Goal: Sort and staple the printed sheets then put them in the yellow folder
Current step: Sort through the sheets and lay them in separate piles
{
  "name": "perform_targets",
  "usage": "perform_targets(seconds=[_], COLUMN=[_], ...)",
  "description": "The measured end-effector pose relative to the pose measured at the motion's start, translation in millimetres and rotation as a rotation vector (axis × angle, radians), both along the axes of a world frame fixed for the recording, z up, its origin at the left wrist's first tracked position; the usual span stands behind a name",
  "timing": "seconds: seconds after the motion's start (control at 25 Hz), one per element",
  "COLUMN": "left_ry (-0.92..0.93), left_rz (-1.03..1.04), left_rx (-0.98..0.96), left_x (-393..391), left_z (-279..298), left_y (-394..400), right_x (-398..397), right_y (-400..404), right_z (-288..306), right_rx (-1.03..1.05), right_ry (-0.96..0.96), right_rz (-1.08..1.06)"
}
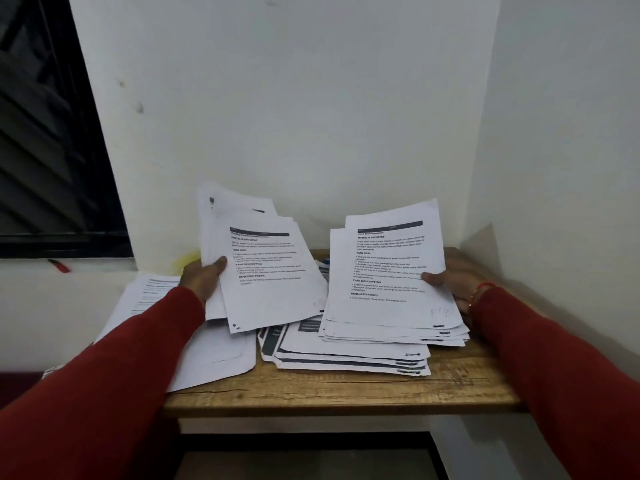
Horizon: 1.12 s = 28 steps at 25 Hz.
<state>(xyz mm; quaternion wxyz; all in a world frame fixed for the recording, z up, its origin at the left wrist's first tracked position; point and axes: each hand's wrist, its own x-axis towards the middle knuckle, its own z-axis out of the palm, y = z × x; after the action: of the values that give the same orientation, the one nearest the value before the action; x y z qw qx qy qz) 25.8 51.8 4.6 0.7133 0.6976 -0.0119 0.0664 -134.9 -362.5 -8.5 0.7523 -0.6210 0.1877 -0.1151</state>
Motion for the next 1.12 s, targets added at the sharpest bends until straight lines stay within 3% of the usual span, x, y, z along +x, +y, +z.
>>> perform_targets(seconds=[0.2,0.4,0.6,0.8,0.96,1.04,1.12], left_ry=[0.078,0.067,-0.017,-0.061,-0.056,-0.029,-0.003], left_rz=[-0.050,-0.031,-0.098,-0.227,-0.349,-0.398,-0.443], left_rx=[-0.140,-0.154,-0.151,-0.152,-0.168,-0.174,-0.178], left_x=[-2,0,-4,-28,-52,-60,-66], left_z=[-12,-8,11,29,22,15,8], left_y=[7,8,10,-28,-74,-93,-110], right_x=[26,13,-52,-72,-64,-65,-67], right_y=[17,7,-48,-95,-87,-74,-59], right_z=[-11,0,32,34,17,22,32], right_rx=[-0.047,-0.088,-0.406,-0.903,-0.869,-1.023,-1.079], right_ry=[0.034,-0.004,0.013,0.348,0.448,0.478,0.315], right_rz=[-0.027,-0.031,-0.069,-0.226,-0.236,-0.299,-0.446])
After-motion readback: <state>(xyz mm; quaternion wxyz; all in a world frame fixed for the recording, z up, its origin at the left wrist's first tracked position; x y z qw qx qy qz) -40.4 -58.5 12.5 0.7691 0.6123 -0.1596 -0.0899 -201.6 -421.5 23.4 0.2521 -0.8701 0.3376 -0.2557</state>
